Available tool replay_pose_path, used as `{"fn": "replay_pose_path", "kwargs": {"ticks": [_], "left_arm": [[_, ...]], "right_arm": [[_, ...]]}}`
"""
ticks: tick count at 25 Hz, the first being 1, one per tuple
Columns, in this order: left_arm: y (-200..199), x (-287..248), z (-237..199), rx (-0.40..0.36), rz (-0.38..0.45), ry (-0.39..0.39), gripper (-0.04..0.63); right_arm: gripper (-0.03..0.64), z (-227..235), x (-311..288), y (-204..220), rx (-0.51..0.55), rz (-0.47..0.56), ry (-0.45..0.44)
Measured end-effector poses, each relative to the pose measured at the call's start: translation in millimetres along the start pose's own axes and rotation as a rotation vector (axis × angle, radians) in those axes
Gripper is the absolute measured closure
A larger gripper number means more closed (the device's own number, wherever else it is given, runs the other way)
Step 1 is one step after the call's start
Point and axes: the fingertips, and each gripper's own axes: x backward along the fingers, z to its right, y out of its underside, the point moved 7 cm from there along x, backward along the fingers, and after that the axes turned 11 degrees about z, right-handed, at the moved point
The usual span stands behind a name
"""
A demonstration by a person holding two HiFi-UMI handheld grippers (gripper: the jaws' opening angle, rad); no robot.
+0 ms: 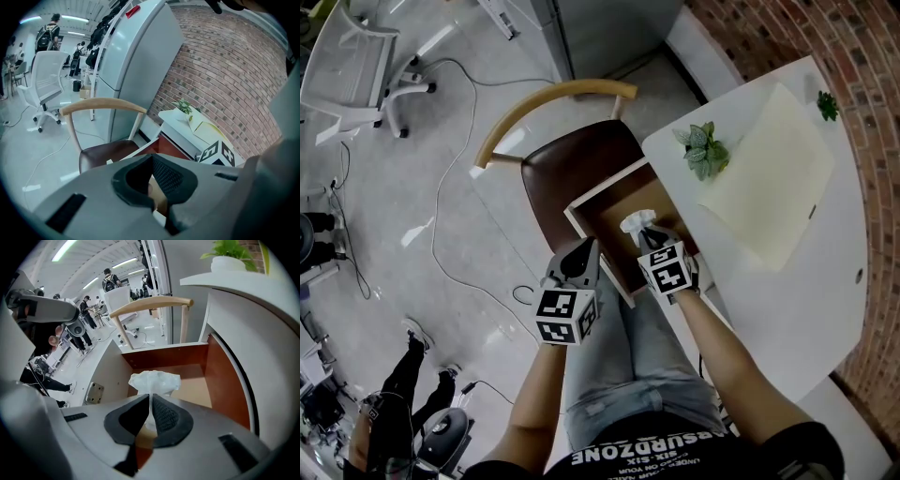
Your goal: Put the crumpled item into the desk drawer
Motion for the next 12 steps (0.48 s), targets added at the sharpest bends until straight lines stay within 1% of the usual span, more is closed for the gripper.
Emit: {"fn": "replay_pose_path", "kwargs": {"ticks": [12], "left_arm": [[10,-5,-3,0.001,-0.017,-0.005,0.592]], "right_arm": [[0.601,4,-22,12,0.005,-0.041,-0.007]]}}
